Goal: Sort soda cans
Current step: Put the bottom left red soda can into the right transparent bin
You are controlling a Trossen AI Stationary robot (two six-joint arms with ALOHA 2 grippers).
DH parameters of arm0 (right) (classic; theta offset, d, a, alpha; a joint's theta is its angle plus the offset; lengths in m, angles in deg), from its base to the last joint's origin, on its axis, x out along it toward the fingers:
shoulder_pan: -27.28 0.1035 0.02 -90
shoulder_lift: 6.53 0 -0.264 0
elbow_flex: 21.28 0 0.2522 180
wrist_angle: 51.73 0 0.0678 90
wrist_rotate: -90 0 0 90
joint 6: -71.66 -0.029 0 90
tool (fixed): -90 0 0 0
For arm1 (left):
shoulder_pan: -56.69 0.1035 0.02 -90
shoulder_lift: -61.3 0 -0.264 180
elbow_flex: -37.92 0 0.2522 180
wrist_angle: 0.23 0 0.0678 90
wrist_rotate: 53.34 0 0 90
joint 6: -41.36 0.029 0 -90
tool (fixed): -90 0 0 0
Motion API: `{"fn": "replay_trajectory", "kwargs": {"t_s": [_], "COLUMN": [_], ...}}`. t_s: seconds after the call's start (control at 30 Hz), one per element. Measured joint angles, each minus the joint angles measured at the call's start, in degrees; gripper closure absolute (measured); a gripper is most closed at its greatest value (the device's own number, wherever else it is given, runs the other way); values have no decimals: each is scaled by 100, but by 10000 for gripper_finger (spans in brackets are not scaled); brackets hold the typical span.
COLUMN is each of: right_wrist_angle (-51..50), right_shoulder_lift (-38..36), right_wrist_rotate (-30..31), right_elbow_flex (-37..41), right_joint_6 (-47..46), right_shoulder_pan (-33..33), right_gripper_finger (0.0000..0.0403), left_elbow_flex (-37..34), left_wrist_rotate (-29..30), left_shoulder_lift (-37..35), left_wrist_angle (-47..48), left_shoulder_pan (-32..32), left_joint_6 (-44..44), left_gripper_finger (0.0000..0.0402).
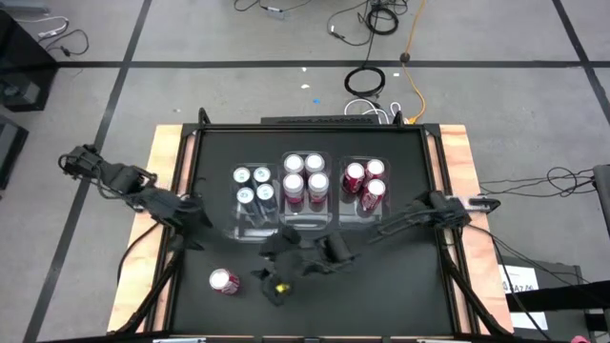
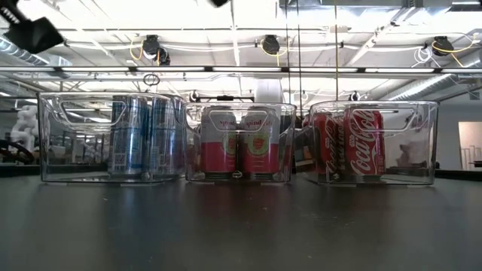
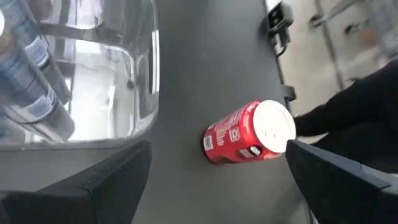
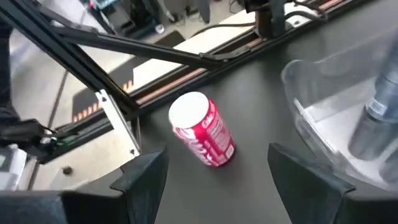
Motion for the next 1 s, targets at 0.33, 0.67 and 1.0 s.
{"fn": "replay_trajectory", "kwargs": {"t_s": [0.33, 0.67, 1.0], "right_wrist_angle": [-154, 158, 53], "right_shoulder_lift": [1268, 1423, 1410], "right_wrist_rotate": [-564, -579, -569], "right_elbow_flex": [-1496, -1492, -1498], "right_joint_6": [162, 83, 82], "right_shoulder_pan": [-404, -480, -510], "right_gripper_finger": [138, 138, 138], "left_elbow_flex": [-575, -732, -732], "left_wrist_rotate": [98, 116, 181], "left_shoulder_lift": [-1995, -2391, -2387], "left_wrist_angle": [285, 562, 562], "left_shoulder_pan": [0, 0, 0], "left_joint_6": [-49, -64, -59], "left_gripper_finger": [23, 23, 23]}}
